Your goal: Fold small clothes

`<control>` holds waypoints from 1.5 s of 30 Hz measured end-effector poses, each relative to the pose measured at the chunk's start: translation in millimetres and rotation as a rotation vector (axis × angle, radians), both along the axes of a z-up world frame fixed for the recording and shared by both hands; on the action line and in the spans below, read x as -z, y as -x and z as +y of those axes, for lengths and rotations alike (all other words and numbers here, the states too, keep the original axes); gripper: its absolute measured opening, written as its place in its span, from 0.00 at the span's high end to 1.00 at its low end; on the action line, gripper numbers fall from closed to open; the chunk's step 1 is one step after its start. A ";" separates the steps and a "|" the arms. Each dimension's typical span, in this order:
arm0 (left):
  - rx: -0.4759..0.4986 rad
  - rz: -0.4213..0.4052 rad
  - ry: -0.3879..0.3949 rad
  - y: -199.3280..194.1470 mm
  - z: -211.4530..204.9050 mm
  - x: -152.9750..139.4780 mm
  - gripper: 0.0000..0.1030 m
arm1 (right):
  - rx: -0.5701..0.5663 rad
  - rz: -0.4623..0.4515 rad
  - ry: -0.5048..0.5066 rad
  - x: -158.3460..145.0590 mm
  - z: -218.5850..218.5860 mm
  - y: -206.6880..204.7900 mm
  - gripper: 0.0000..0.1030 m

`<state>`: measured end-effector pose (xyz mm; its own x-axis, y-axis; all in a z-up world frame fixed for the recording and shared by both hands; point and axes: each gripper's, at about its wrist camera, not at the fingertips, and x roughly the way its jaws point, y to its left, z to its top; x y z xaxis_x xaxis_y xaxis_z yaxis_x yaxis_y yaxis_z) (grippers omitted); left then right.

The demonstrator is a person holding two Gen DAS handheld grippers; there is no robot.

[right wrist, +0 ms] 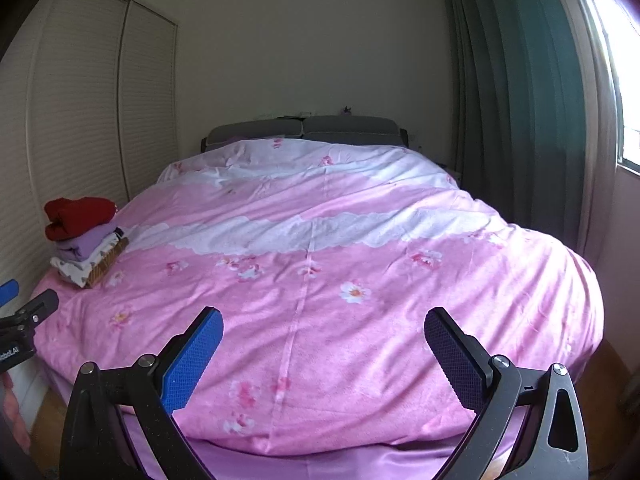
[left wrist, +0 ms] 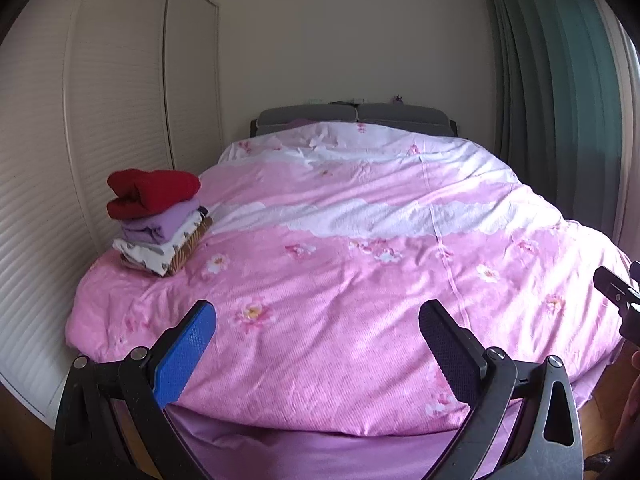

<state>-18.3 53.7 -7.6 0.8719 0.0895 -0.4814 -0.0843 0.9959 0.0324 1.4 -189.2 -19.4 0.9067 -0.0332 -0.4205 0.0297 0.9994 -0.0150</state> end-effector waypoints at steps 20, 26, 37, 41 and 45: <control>0.010 0.004 0.026 13.2 4.4 -4.6 0.00 | -0.033 0.000 -0.006 -5.9 8.5 6.9 0.01; 0.016 0.007 0.023 13.9 5.6 -4.9 0.00 | -0.034 -0.005 -0.011 -6.6 5.5 5.7 0.01; 0.019 0.008 0.021 14.3 7.1 -5.2 0.00 | -0.039 -0.012 -0.008 -9.0 6.4 7.3 0.01; 0.021 0.007 0.019 15.6 8.3 -6.1 0.00 | -0.038 -0.011 -0.010 -9.0 6.9 7.5 0.01; 0.021 0.007 0.017 14.0 9.4 -6.9 0.00 | -0.038 -0.012 -0.011 -9.0 7.0 7.6 0.01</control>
